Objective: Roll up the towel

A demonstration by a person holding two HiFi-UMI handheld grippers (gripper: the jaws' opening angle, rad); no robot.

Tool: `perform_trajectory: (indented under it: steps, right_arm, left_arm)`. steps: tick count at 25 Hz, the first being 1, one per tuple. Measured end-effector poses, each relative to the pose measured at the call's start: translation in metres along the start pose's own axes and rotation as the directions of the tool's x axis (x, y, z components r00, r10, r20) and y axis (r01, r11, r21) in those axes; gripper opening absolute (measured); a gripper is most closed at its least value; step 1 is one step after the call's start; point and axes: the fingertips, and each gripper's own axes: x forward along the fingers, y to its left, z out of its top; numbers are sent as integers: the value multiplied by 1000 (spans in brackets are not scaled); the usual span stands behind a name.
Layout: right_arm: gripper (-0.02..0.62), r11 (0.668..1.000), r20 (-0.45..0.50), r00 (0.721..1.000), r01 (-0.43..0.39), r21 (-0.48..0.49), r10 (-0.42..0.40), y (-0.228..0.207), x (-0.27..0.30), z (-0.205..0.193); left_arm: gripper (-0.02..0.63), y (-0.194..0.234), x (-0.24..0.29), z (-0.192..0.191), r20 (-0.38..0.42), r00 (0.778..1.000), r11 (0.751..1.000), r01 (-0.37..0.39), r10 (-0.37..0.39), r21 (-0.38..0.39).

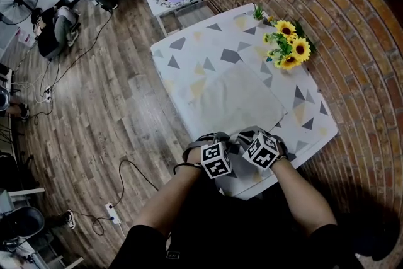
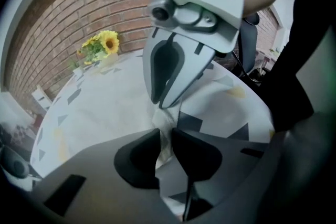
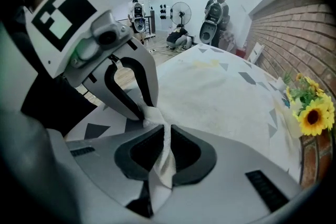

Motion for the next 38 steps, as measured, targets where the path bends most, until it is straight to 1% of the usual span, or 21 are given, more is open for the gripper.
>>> perform_trajectory:
  steps: [3, 5, 7, 9, 11, 13, 15, 18, 20, 21, 23, 25, 26, 29, 33, 35, 37, 38]
  right_arm:
    - [57, 1000, 43, 999, 11, -10, -10, 4, -11, 3]
    - [67, 999, 50, 999, 9, -38, -7, 10, -12, 2]
    - [81, 999, 37, 999, 5, -48, -4, 13, -8, -3]
    - [83, 999, 27, 1000, -12, -36, 13, 16, -4, -6]
    - [74, 999, 24, 999, -37, -38, 38, 24, -3, -8]
    - [68, 997, 20, 998, -61, -56, 62, 32, -3, -9]
    - [49, 993, 22, 996, -84, -78, 86, 40, -4, -9]
    - [39, 985, 23, 991, -129, -117, 133, 55, -8, -8]
    - [38, 979, 21, 987, -155, -133, 159, 62, -9, -8]
    - [37, 977, 22, 985, -167, -129, 171, 64, -10, -8]
    - [37, 976, 23, 981, -191, -109, 194, 66, -10, -9]
    - [37, 974, 15, 978, -205, -92, 207, 64, -9, -11]
    - [37, 975, 11, 978, -205, -85, 206, 62, -9, -12]
    - [43, 982, -2, 984, -179, -65, 179, 54, -5, -12]
    - [55, 990, -31, 990, -138, -32, 137, 44, 2, -12]
    - [54, 992, -49, 991, -122, -1, 122, 39, 6, -14]
    - [54, 993, -63, 991, -113, 16, 114, 34, 9, -14]
    - [54, 994, -67, 991, -111, 17, 112, 33, 10, -14]
  left_arm:
    - [80, 5, -1, 1, 16, 999, 996, 40, -38, -81]
    - [78, 4, -2, 2, 31, 997, 991, 67, -64, -115]
    - [62, 2, -4, 3, 48, 995, 988, 88, -83, -125]
    - [51, -5, -7, 3, 62, 993, 987, 110, -104, -114]
    - [52, -13, -10, 1, 64, 991, 988, 125, -120, -87]
    - [54, -20, -14, -1, 55, 991, 991, 123, -121, -48]
    - [63, -24, -17, -4, 40, 995, 996, 94, -95, 8]
    - [144, -30, -20, -2, 28, 999, 992, 22, -25, 126]
    - [152, -37, -21, 2, 33, 999, 982, 5, -11, 188]
    - [152, -40, -20, 4, 33, 999, 980, 9, -16, 200]
    - [128, -44, -16, 5, 31, 999, 983, 29, -35, 182]
    - [62, -43, -12, 5, 33, 998, 991, 53, -58, 126]
    - [51, -42, -11, 4, 36, 997, 993, 70, -73, 93]
    - [37, -39, -8, 3, 41, 991, 992, 125, -125, 5]
    - [37, -32, -2, -1, 34, 983, 978, 183, -180, -103]
    - [38, -27, -2, -1, 24, 985, 978, 173, -171, -113]
    - [50, -21, -5, 1, 6, 994, 991, 113, -113, -74]
    - [89, -18, -8, 3, -2, 998, 997, 69, -69, -37]
